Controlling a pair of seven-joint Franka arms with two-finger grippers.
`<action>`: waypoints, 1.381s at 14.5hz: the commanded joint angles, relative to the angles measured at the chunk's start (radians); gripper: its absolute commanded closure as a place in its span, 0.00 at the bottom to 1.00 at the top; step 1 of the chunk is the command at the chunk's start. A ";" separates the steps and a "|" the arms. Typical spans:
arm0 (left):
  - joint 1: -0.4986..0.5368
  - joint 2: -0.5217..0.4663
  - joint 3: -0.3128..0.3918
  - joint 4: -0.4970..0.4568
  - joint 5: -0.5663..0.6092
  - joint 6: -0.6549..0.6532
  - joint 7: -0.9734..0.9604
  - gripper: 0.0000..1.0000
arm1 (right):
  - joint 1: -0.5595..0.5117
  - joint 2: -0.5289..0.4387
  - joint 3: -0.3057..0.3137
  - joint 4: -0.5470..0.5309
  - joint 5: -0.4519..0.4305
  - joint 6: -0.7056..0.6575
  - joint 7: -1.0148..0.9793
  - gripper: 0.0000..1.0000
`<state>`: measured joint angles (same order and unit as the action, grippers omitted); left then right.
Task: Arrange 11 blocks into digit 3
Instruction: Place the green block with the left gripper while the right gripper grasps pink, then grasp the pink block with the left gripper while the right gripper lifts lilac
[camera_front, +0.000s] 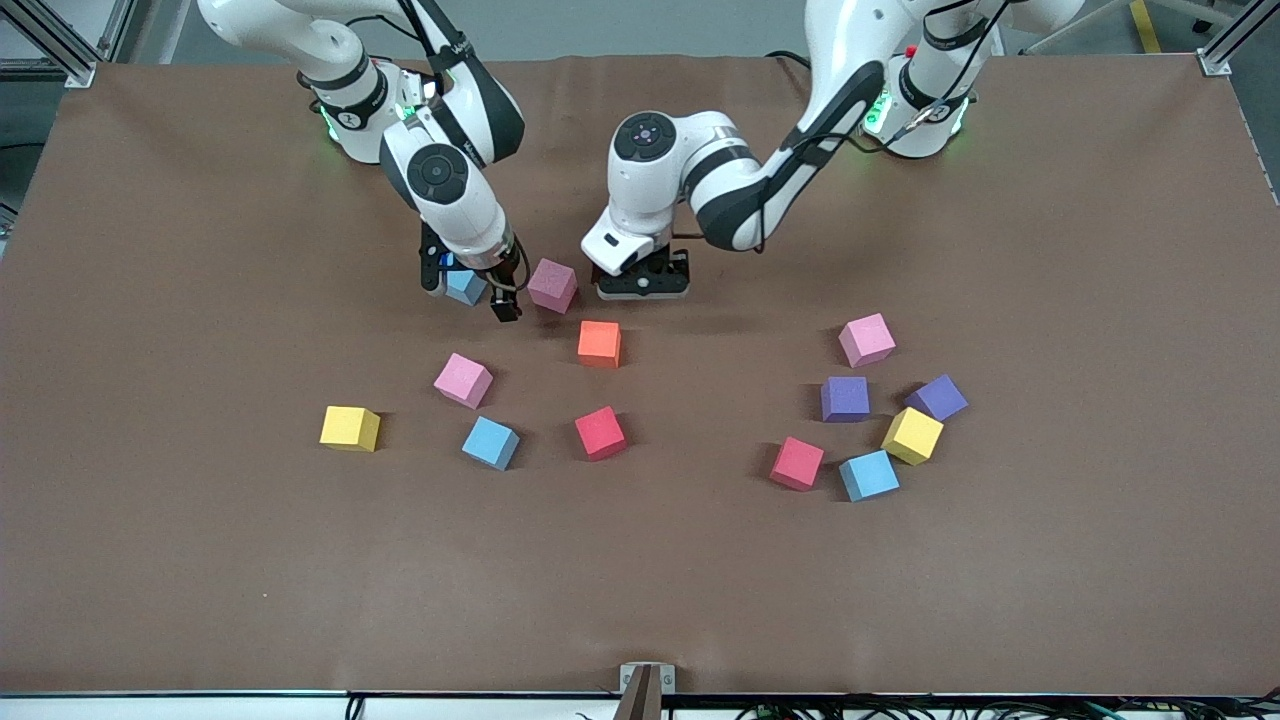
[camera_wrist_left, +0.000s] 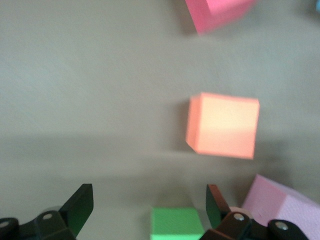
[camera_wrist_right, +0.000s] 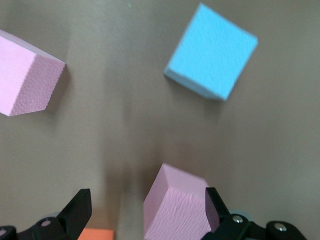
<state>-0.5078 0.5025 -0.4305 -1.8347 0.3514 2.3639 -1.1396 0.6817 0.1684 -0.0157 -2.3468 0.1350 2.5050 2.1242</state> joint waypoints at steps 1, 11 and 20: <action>0.087 -0.082 -0.008 -0.050 -0.005 -0.026 0.087 0.01 | 0.057 0.055 -0.001 -0.006 0.020 0.082 0.167 0.00; 0.438 -0.249 -0.063 -0.228 -0.035 -0.118 0.107 0.00 | 0.091 0.083 0.000 -0.005 0.071 0.064 0.273 0.00; 0.834 -0.275 -0.247 -0.478 0.017 0.107 0.287 0.00 | 0.088 0.079 0.000 0.023 0.084 0.017 0.272 0.00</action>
<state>0.2922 0.2846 -0.6605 -2.2255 0.3461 2.4160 -0.8751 0.7694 0.2620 -0.0211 -2.3222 0.1949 2.5289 2.3876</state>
